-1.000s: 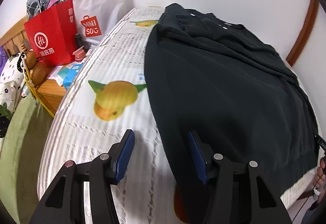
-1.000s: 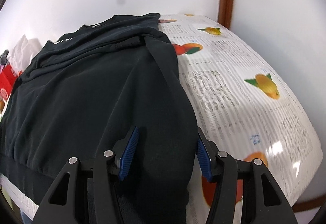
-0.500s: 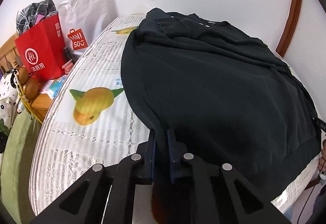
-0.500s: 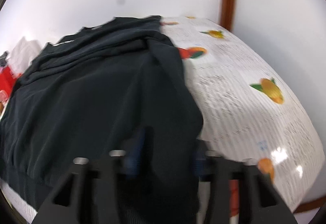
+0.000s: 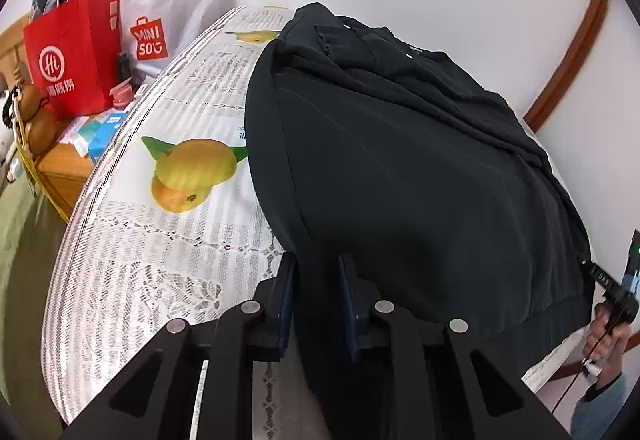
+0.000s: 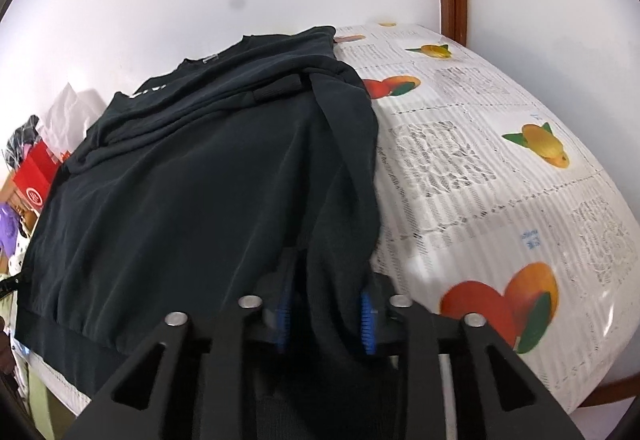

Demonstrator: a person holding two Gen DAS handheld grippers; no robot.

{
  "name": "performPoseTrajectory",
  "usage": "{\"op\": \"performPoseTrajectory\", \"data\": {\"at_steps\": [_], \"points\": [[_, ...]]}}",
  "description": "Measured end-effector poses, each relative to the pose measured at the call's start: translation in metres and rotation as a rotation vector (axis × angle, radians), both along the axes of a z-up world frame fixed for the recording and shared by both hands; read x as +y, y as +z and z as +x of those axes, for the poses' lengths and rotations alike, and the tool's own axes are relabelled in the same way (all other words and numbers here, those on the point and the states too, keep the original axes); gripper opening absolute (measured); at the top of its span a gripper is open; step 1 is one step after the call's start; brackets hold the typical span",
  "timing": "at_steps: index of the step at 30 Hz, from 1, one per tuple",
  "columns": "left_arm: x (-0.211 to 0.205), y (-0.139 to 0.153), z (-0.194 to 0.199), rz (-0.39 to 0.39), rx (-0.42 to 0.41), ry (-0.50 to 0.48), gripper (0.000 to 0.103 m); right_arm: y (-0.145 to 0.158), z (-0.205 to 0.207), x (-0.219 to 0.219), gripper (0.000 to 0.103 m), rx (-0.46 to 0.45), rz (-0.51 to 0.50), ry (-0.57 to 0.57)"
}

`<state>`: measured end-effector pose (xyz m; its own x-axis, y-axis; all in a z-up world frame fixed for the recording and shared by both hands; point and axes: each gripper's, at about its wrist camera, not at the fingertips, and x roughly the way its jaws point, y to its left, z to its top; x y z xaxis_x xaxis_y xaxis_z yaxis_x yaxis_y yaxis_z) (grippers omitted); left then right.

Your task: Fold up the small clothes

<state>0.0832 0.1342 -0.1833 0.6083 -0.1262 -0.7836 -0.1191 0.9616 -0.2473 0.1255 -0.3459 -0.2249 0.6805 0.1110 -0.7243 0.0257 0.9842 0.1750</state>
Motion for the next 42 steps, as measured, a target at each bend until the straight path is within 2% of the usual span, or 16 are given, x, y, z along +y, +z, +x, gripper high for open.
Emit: {"op": "performPoseTrajectory", "data": {"at_steps": [2, 4, 6, 7, 8, 10, 14, 19, 26, 35, 42], "points": [[-0.005, 0.000, 0.001, 0.018, -0.003, 0.004, 0.024, 0.000, 0.005, 0.010, 0.042, -0.007, -0.048, -0.006], [-0.013, 0.000, 0.001, 0.069, -0.007, 0.001, 0.024, -0.001, 0.008, 0.015, 0.041, -0.013, -0.054, -0.012], [-0.021, -0.001, 0.000, 0.129, -0.008, 0.001, 0.022, 0.000, 0.009, 0.016, 0.030, -0.009, -0.046, 0.000], [-0.024, 0.000, 0.000, 0.144, -0.005, 0.005, 0.019, 0.000, 0.009, 0.017, 0.017, -0.007, -0.047, 0.008], [-0.025, 0.001, 0.000, 0.144, -0.005, 0.001, 0.008, 0.001, 0.008, 0.018, 0.011, -0.001, -0.056, 0.016], [-0.023, 0.002, -0.002, 0.116, -0.005, 0.012, 0.008, 0.003, 0.006, 0.017, 0.009, 0.005, -0.076, 0.022], [-0.016, 0.017, -0.013, 0.070, -0.036, 0.022, 0.007, 0.018, -0.009, 0.001, 0.009, -0.016, -0.022, 0.024], [-0.010, 0.048, -0.035, -0.034, -0.101, -0.024, 0.007, 0.039, -0.037, -0.010, 0.009, -0.065, 0.009, 0.030], [-0.010, 0.083, -0.039, -0.035, -0.190, -0.035, 0.007, 0.066, -0.043, -0.016, 0.009, -0.117, 0.037, 0.035], [-0.005, 0.119, 0.006, 0.011, -0.274, 0.001, 0.007, 0.105, 0.001, -0.023, 0.009, -0.183, 0.087, 0.006], [-0.006, 0.126, 0.060, 0.065, -0.257, 0.033, 0.007, 0.123, 0.058, -0.015, 0.009, -0.179, 0.084, 0.015]]}}
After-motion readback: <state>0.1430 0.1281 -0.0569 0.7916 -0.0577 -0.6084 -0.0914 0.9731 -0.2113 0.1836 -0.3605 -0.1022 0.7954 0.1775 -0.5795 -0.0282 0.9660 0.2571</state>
